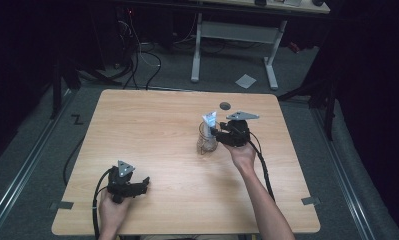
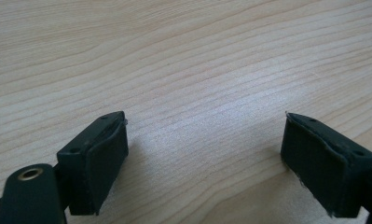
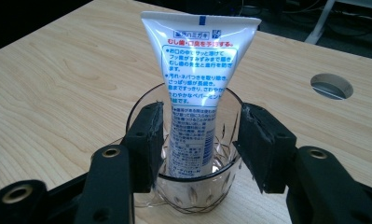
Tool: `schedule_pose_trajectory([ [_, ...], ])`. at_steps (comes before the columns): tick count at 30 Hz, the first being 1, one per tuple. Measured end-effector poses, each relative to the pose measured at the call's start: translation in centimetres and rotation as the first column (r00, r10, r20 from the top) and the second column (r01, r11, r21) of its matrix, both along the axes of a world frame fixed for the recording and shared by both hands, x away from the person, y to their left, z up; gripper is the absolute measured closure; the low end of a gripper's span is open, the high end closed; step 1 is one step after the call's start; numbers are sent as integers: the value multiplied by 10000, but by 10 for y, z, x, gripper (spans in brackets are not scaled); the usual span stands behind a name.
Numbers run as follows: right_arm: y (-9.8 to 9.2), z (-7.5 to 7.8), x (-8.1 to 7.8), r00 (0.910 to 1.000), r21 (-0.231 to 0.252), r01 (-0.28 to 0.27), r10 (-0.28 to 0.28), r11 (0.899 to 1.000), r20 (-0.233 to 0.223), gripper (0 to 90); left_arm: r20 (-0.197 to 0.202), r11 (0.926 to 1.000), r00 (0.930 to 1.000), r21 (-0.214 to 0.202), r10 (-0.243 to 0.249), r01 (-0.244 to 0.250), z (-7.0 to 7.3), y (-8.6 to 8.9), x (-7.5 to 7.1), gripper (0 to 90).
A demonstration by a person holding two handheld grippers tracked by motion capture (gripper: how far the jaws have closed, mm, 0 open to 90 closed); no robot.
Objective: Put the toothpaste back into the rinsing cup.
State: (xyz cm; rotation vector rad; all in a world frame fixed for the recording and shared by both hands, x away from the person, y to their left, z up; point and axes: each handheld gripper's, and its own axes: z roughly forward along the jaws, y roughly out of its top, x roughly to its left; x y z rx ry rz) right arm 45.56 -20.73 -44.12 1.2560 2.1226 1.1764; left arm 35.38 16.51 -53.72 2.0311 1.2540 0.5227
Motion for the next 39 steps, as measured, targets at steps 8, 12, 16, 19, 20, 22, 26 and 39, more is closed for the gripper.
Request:
schedule_pose_trajectory([
  [8,-6,3,-3,10000,389,70,-69,9992,-14,486,1,10000,10000,0,-2,2,0,0,0,150],
  [12,-10,5,-6,9999,540,133,-133,9985,-2,458,4,10000,10000,-3,5,-5,0,0,0,150],
  [16,-12,7,-9,9999,515,123,-125,9986,43,446,3,10000,10000,-3,7,-7,0,0,0,150],
  [19,-13,8,-11,9999,501,114,-118,9987,88,445,-1,10000,10000,0,5,-5,0,0,0,150],
  [20,-15,9,-12,9998,527,123,-130,9985,117,445,3,10000,10000,-4,8,-8,0,0,0,151],
  [22,-16,10,-13,9998,549,152,-158,9984,102,444,4,10000,10000,-7,8,-8,0,0,0,151],
  [26,-20,10,-15,9997,624,199,-206,9979,111,443,5,10000,10000,-7,3,-3,0,0,0,151],
  [39,-28,15,-26,9997,770,151,-165,9969,173,444,6,10000,10000,-7,11,-11,0,0,0,151],
])
